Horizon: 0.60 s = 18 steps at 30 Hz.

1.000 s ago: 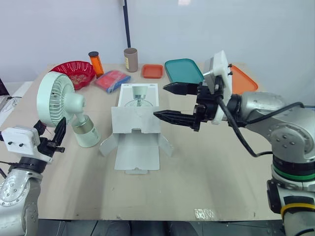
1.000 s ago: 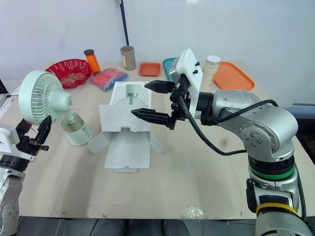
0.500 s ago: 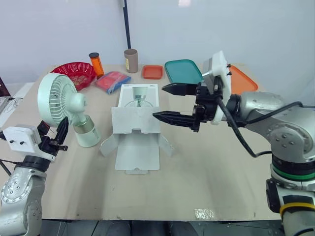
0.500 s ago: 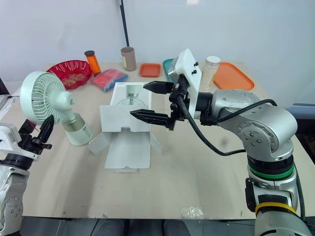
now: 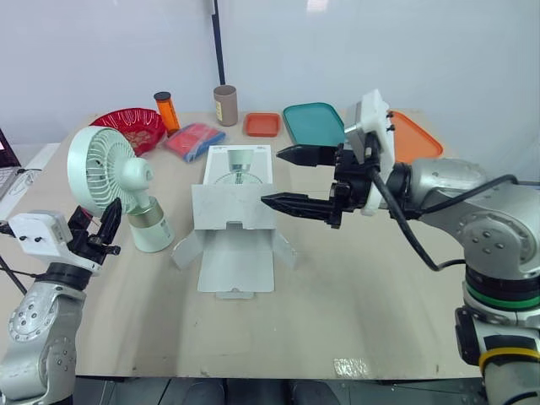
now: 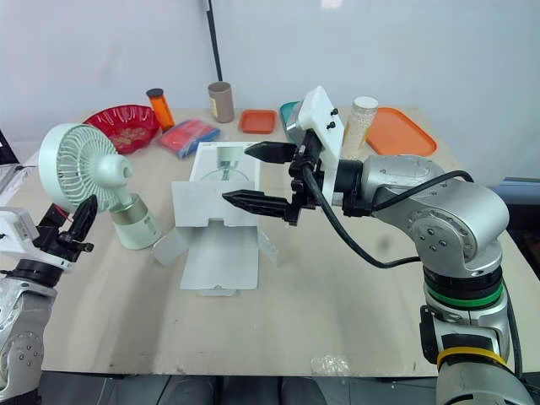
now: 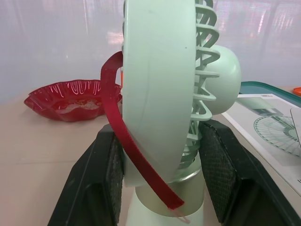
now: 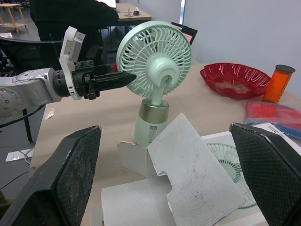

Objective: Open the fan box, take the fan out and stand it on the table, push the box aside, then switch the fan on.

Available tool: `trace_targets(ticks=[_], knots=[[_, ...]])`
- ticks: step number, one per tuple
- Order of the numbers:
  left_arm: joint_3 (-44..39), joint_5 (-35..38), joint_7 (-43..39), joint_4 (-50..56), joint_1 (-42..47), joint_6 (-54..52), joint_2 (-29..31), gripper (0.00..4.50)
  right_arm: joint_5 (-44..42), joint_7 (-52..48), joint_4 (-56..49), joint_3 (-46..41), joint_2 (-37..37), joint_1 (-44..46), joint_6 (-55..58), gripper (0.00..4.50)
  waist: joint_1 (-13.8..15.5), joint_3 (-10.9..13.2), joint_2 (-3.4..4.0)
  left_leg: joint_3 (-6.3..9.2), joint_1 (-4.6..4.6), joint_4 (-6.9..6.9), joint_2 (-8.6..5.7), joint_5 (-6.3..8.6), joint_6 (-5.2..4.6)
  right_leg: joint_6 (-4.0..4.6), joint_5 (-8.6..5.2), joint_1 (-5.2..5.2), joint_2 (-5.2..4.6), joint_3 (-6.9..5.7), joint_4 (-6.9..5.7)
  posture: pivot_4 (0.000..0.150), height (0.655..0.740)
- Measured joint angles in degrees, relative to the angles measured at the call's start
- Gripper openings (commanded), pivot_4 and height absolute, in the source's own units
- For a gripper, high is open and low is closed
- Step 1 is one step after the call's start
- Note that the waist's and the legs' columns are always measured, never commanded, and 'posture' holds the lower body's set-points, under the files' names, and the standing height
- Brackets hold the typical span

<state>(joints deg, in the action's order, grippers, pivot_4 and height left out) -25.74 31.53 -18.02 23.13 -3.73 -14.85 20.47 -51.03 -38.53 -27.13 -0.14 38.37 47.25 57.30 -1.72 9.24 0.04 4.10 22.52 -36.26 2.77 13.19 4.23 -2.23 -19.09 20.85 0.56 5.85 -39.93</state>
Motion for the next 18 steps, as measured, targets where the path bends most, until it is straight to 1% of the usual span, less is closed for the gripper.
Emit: trace_targets(ticks=[1,6,8,9,10,11,13,14,15,18], knots=[[0.0,0.0,0.0,-0.1,0.0,0.0,0.0,1.87,0.0,0.0,-0.1,0.0,0.0,0.0,0.0,4.50,0.1,0.0,0.02,0.00,0.00,0.00,0.00,0.00,0.00,-0.18,-0.10,0.00,0.00,0.00,0.00,0.150,0.7400],[0.0,0.5,-0.4,-0.3,0.1,-0.1,0.0,1.87,-0.6,0.2,-0.7,0.0,0.0,0.0,0.4,4.50,0.4,0.0,0.06,0.00,0.00,0.02,-0.01,0.00,0.00,-0.20,-0.12,0.00,-0.01,0.02,0.03,0.150,0.7400],[0.0,0.8,-0.7,-0.4,0.1,-0.1,0.0,2.87,-0.6,0.3,-0.7,0.0,0.0,0.0,0.4,4.50,0.4,0.0,0.06,0.00,0.00,0.05,-0.03,0.00,0.00,-0.21,-0.13,0.00,-0.04,0.01,0.05,0.150,0.7400],[0.1,0.9,-0.9,-0.5,0.1,-0.2,0.0,3.13,-0.6,0.4,-0.7,0.0,0.0,0.0,0.4,4.50,0.4,0.0,0.06,0.00,0.00,0.05,-0.03,0.00,0.00,-0.22,-0.13,0.00,-0.04,0.01,0.06,0.150,0.7400],[1.2,0.4,-1.0,-2.1,-0.3,-1.8,0.3,3.53,-0.6,0.4,-0.8,0.0,0.0,0.0,0.4,4.50,0.4,0.0,0.07,-0.03,0.00,0.10,-0.04,0.00,0.00,-0.22,-0.13,0.03,-0.03,0.06,0.10,0.150,0.7400],[2.5,0.0,-1.1,-4.6,-0.9,-3.3,0.1,3.86,-0.7,0.4,-0.9,0.0,0.0,0.0,0.4,4.50,0.2,0.0,-0.05,-0.11,0.02,0.22,-0.04,0.00,0.00,-0.22,-0.13,0.12,-0.02,0.15,0.12,0.150,0.7400],[5.2,-0.2,-1.1,-8.4,-3.0,-5.6,-1.6,4.47,-0.7,0.4,-0.9,0.0,0.1,-0.2,0.4,4.50,-0.2,0.4,-0.70,-0.09,0.26,0.31,0.04,-0.01,0.02,-0.16,-0.12,0.38,0.05,0.14,0.13,0.150,0.7400],[5.7,-0.5,-1.0,-9.3,-3.1,-6.1,-1.8,4.47,-0.7,0.4,-0.9,0.0,0.1,-0.2,0.4,4.50,-0.6,0.7,-1.29,0.00,0.71,0.26,0.19,-0.04,0.07,0.36,0.17,0.76,0.15,0.01,0.13,0.150,0.7400],[5.7,-0.6,-1.0,-9.3,-2.9,-6.3,-1.7,4.47,-0.7,0.3,-0.9,0.0,0.1,-0.2,0.4,4.50,-0.7,0.7,-1.48,0.07,0.91,0.23,0.22,-0.05,0.10,0.41,0.21,0.92,0.14,-0.09,0.15,0.150,0.7400],[5.3,-0.7,-1.0,-8.7,-1.9,-5.8,-1.3,4.47,-0.8,0.3,-0.9,0.0,0.0,-0.2,0.4,4.50,-0.6,0.7,-1.50,0.07,0.96,0.27,0.14,-0.06,0.12,0.40,0.21,0.92,0.01,-0.12,0.26,0.150,0.7400]])
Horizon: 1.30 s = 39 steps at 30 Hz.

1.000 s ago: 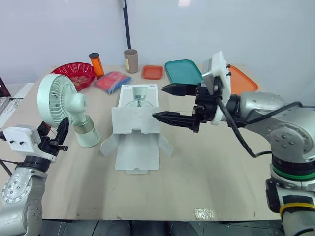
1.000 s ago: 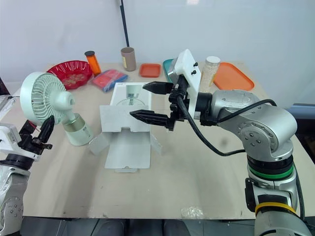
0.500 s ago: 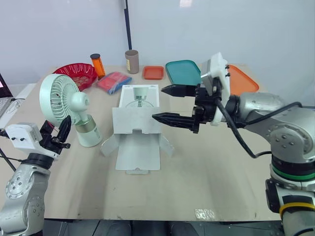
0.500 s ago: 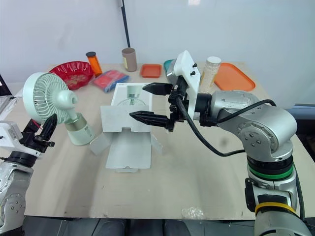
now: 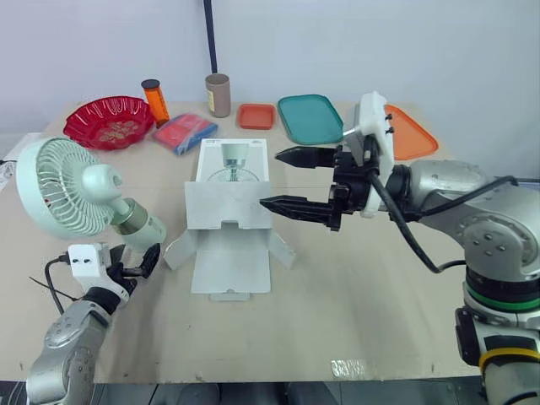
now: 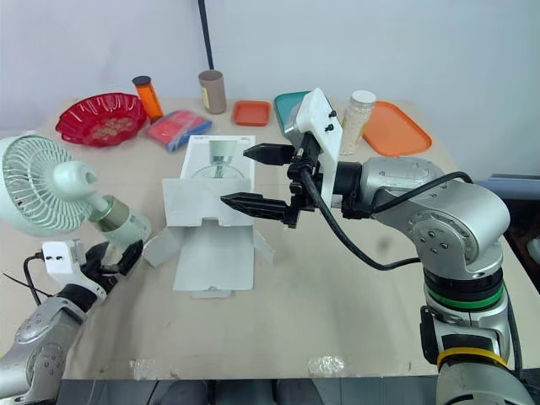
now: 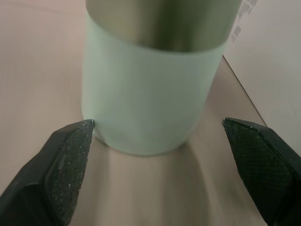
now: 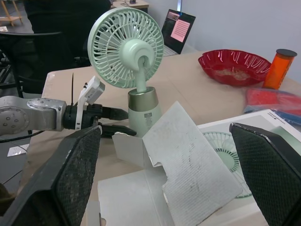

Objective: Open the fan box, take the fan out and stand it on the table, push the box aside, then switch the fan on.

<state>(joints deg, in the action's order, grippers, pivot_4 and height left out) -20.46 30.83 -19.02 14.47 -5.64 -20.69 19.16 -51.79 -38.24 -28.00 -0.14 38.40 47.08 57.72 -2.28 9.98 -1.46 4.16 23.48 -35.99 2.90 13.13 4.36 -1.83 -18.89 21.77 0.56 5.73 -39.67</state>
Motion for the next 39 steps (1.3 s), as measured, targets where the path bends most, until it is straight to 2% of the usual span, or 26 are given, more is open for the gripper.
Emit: trace_targets(ticks=[12,17,26,29,32,34,39], knots=[[-0.3,-0.1,0.1,1.4,-0.3,0.2,0.2,4.47,-0.1,-0.3,0.0,0.0,0.0,-0.3,0.0,4.50,-0.2,0.1,-0.06,0.00,-0.09,0.07,0.01,-0.01,0.01,-0.08,0.09,-0.17,0.05,0.03,0.24,0.150,0.7400],[-0.9,0.6,0.1,4.3,-3.1,-0.9,0.5,4.47,-0.1,-0.3,-0.2,0.0,0.1,-1.0,0.0,4.50,-0.3,0.1,-0.11,-0.01,-0.11,0.07,0.03,-0.01,0.01,-0.06,0.11,-0.19,0.05,0.04,0.26,0.150,0.7400],[-9.3,7.5,0.7,14.6,-10.1,-7.0,4.7,4.47,-0.7,-0.4,-1.3,0.0,0.7,-2.0,0.1,4.50,-0.4,0.3,-0.24,-0.01,-0.11,0.07,0.06,-0.01,0.01,-0.07,0.11,-0.21,0.06,0.05,0.30,0.150,0.7400],[-12.8,10.9,-2.5,21.4,-19.4,-8.6,7.1,4.47,-1.3,-0.3,-1.8,-0.2,1.1,-2.9,0.4,4.50,-0.5,0.3,-0.19,-0.08,-0.14,0.12,0.07,0.01,0.04,-0.07,0.11,-0.21,0.04,0.12,0.35,0.150,0.7400],[-13.4,12.4,-7.9,23.4,-26.7,-9.2,8.4,4.47,-2.1,0.4,-2.5,-0.3,1.1,-4.3,0.9,4.50,-0.3,0.4,-0.16,-0.03,-0.15,0.12,0.07,-0.01,0.02,-0.06,0.10,-0.21,0.07,0.05,0.35,0.150,0.7400],[-13.8,12.7,-9.2,23.4,-27.8,-9.2,9.1,4.47,-2.4,0.7,-2.9,-0.3,1.1,-4.6,1.1,4.50,-0.3,0.4,-0.15,-0.04,-0.16,0.12,0.07,-0.01,0.02,-0.07,0.09,-0.21,0.07,0.06,0.35,0.150,0.7400],[-16.8,15.4,-19.3,24.4,-31.2,-9.1,15.2,4.47,-3.5,2.5,-5.4,-0.6,1.4,-7.7,1.8,4.50,-0.4,0.4,-0.21,-0.12,-0.15,0.18,0.07,0.00,0.04,-0.09,0.07,-0.18,0.06,0.12,0.43,0.150,0.7400]])
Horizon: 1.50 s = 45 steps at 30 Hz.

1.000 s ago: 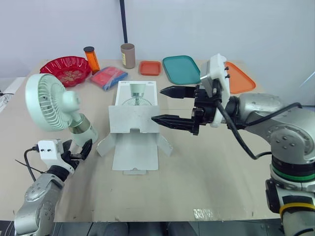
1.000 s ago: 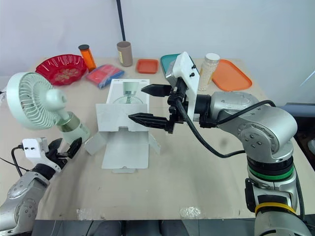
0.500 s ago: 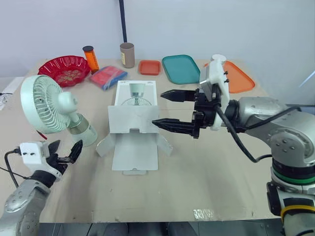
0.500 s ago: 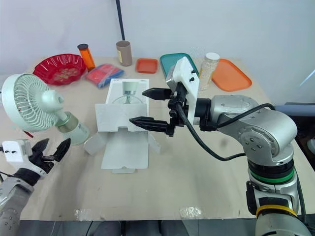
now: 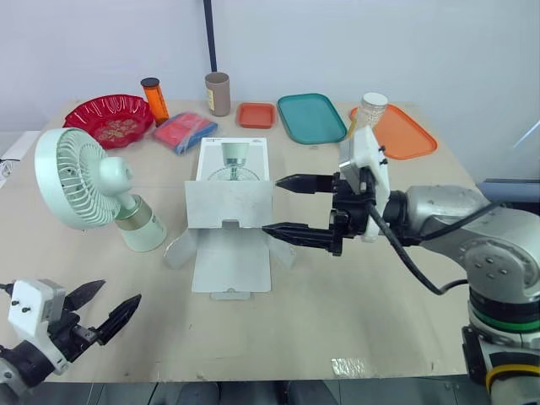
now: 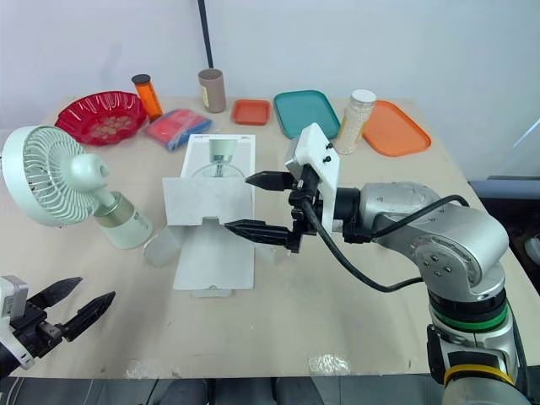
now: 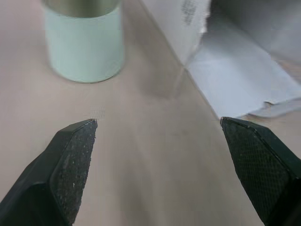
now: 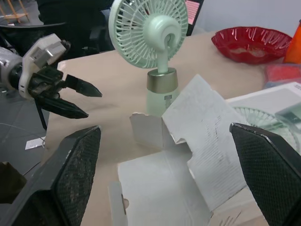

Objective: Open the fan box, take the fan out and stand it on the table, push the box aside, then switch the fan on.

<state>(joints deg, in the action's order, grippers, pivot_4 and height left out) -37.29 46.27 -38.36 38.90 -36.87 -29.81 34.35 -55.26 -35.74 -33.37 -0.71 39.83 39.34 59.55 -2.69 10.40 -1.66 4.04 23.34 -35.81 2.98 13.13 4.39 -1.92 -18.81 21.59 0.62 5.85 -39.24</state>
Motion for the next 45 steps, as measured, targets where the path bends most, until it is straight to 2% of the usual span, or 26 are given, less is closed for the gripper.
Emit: trace_targets(ticks=[6,13,18,24,34,45], knots=[[0.0,-0.6,-9.2,-2.1,5.7,2.8,6.8,4.47,-1.7,5.1,-3.3,-0.6,0.6,-3.7,2.6,4.50,0.1,0.0,0.03,0.00,0.01,0.05,0.00,-0.01,0.02,0.03,0.01,0.04,0.01,0.00,0.00,0.150,0.7400],[2.2,-1.3,-14.3,0.1,8.1,6.3,7.2,4.47,0.0,14.2,-6.1,0.6,0.2,-7.9,6.1,4.50,-0.2,0.0,0.03,-0.10,0.01,0.08,0.07,-0.01,0.02,0.03,0.03,0.10,0.06,0.11,0.02,0.150,0.7400],[6.1,-2.7,-13.0,1.5,10.2,8.2,4.4,4.47,5.8,19.7,-7.9,5.7,-1.9,-9.1,6.7,4.50,-0.1,0.0,0.03,-0.09,0.00,0.05,0.07,-0.04,0.05,0.02,0.06,0.08,0.06,0.11,0.02,0.150,0.7400],[8.4,-3.4,-10.3,1.5,14.3,8.8,2.9,4.47,13.6,23.6,-5.2,12.4,-5.7,-5.6,6.8,4.50,-0.1,0.0,0.01,-0.09,0.02,0.05,0.05,-0.07,0.11,0.00,0.08,0.08,0.05,0.11,0.02,0.150,0.7400],[9.8,-2.9,-10.4,1.0,19.0,8.2,4.6,4.47,24.0,23.2,0.3,19.2,-9.1,-4.0,5.0,4.50,-0.1,0.0,0.01,-0.04,0.02,0.04,0.05,-0.09,0.14,0.01,0.10,0.07,0.06,0.08,0.00,0.150,0.7400],[17.6,-2.4,-1.5,3.7,28.1,2.4,5.0,4.47,34.5,22.7,8.2,23.2,-13.8,-2.2,1.2,4.50,-0.1,0.0,0.01,0.00,0.02,0.01,0.04,-0.11,0.17,0.02,0.16,0.05,0.05,0.03,-0.06,0.150,0.7400]])
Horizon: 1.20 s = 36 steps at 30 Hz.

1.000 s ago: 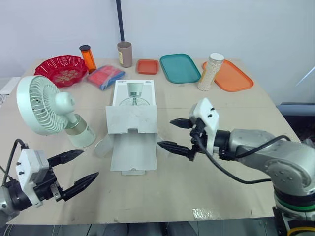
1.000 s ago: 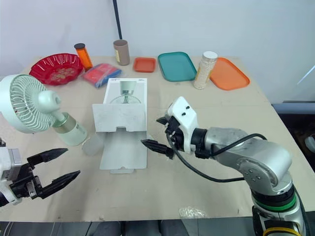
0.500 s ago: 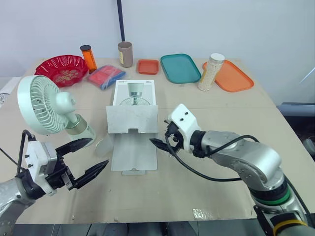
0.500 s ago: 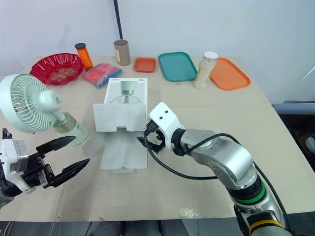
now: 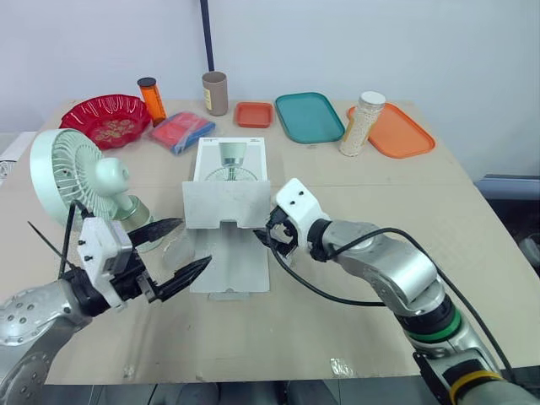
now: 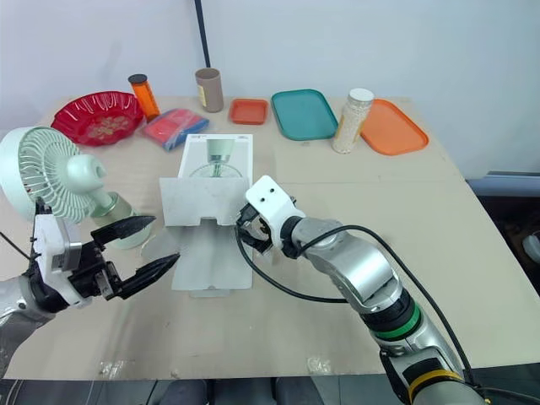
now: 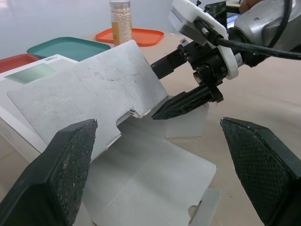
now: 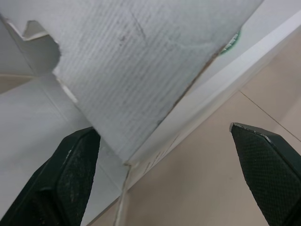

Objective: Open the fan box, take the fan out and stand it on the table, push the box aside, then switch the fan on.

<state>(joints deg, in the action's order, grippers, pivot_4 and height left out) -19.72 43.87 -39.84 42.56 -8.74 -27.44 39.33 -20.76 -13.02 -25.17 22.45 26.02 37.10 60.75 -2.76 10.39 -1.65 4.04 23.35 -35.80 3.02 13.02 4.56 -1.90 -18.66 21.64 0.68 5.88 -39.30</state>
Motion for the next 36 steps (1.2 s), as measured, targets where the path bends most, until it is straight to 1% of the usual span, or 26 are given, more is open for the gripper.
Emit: trace_targets(ticks=[4,5,6,7,9,10,11,12,13,16,17,32,36], knots=[[3.4,0.0,3.5,1.3,3.4,-1.7,-0.3,4.47,3.2,-0.3,3.0,0.2,-1.4,1.0,-0.8,4.50,0.0,0.0,0.00,0.01,-0.01,-0.02,-0.01,-0.01,0.02,-0.02,0.04,-0.03,-0.01,0.00,-0.01,0.150,0.7400],[3.8,0.0,3.8,1.4,3.7,-1.8,-0.3,4.49,3.7,-0.3,3.0,0.2,-1.6,1.1,-0.8,4.24,0.0,0.0,0.00,0.01,-0.01,-0.02,-0.02,-0.01,0.02,-0.02,0.04,-0.03,-0.01,0.00,-0.01,0.150,0.7400],[4.5,0.0,5.0,1.6,4.2,-2.3,-0.6,4.50,4.9,-0.3,3.5,0.2,-2.1,1.1,-0.8,4.09,0.0,0.0,0.00,0.03,-0.01,-0.02,-0.01,-0.01,0.02,-0.01,0.04,-0.03,-0.01,-0.04,-0.02,0.150,0.7400],[5.1,0.0,5.8,1.6,4.7,-2.6,-0.7,4.50,5.5,-0.2,4.3,0.2,-2.5,1.1,-0.8,3.72,0.0,0.0,0.00,0.03,-0.01,-0.02,-0.01,-0.01,0.02,0.00,0.05,-0.03,-0.01,-0.03,-0.02,0.150,0.7400],[5.8,0.0,6.3,1.6,5.0,-2.9,-0.7,4.50,6.4,-0.2,4.8,0.2,-2.9,1.1,-0.8,3.23,0.0,0.0,0.00,0.03,-0.01,-0.03,-0.02,-0.02,0.02,0.00,0.05,-0.03,-0.02,-0.03,-0.02,0.150,0.7400],[5.9,0.0,6.6,1.7,5.0,-2.9,-0.7,4.50,6.6,-0.2,4.9,0.1,-3.1,1.1,-0.7,2.73,0.0,0.0,0.00,0.03,-0.01,-0.03,-0.02,-0.02,0.03,0.00,0.05,-0.03,-0.02,-0.04,-0.02,0.150,0.7400],[6.1,0.0,7.0,1.9,5.0,-2.9,-0.8,4.50,7.5,-0.2,5.2,0.1,-3.6,1.1,-0.7,2.40,0.0,0.0,0.00,0.03,-0.01,-0.03,-0.02,-0.02,0.03,0.00,0.05,-0.03,-0.02,-0.04,-0.04,0.150,0.7400],[6.1,0.0,7.0,1.9,5.0,-2.9,-0.8,4.50,7.6,-0.2,5.2,0.1,-3.6,1.1,-0.7,1.94,0.0,0.0,0.00,0.03,-0.01,-0.03,-0.02,-0.02,0.03,0.00,0.05,-0.03,-0.02,-0.04,-0.04,0.150,0.7400],[6.1,0.0,6.9,1.9,4.8,-2.8,-0.9,4.50,7.9,-0.2,5.3,0.1,-3.9,1.1,-0.6,1.65,0.0,0.0,0.00,0.03,-0.01,-0.04,-0.02,-0.02,0.03,0.00,0.05,-0.03,-0.01,-0.04,-0.05,0.150,0.7400],[6.1,0.0,6.7,1.9,3.9,-2.4,-1.5,4.50,9.5,0.4,6.2,-0.5,-4.4,1.1,0.0,0.27,0.0,0.0,0.00,0.03,-0.01,-0.05,-0.02,-0.02,0.04,0.00,0.05,-0.03,-0.02,-0.04,-0.06,0.150,0.7400],[6.2,0.0,6.7,1.9,3.7,-2.3,-1.7,4.50,9.9,0.5,6.4,-0.7,-4.5,1.1,0.1,0.06,0.0,0.0,0.00,0.03,-0.01,-0.05,-0.02,-0.02,0.04,0.00,0.05,-0.03,-0.02,-0.04,-0.06,0.150,0.7400],[8.0,-1.4,4.3,-0.3,4.4,0.3,-2.9,4.50,12.5,0.9,6.4,-3.4,-6.0,1.0,2.5,0.06,0.0,0.0,0.01,0.03,-0.02,-0.07,-0.04,-0.03,0.05,0.00,0.05,-0.03,-0.02,-0.05,-0.11,0.150,0.7400],[8.6,-2.2,3.2,-1.1,4.5,1.3,-3.0,4.50,12.7,0.9,6.2,-6.2,-5.7,0.0,3.3,0.06,0.0,0.0,0.00,0.03,-0.01,-0.08,-0.04,-0.03,0.05,0.00,0.05,-0.03,-0.03,-0.05,-0.11,0.150,0.7400]])
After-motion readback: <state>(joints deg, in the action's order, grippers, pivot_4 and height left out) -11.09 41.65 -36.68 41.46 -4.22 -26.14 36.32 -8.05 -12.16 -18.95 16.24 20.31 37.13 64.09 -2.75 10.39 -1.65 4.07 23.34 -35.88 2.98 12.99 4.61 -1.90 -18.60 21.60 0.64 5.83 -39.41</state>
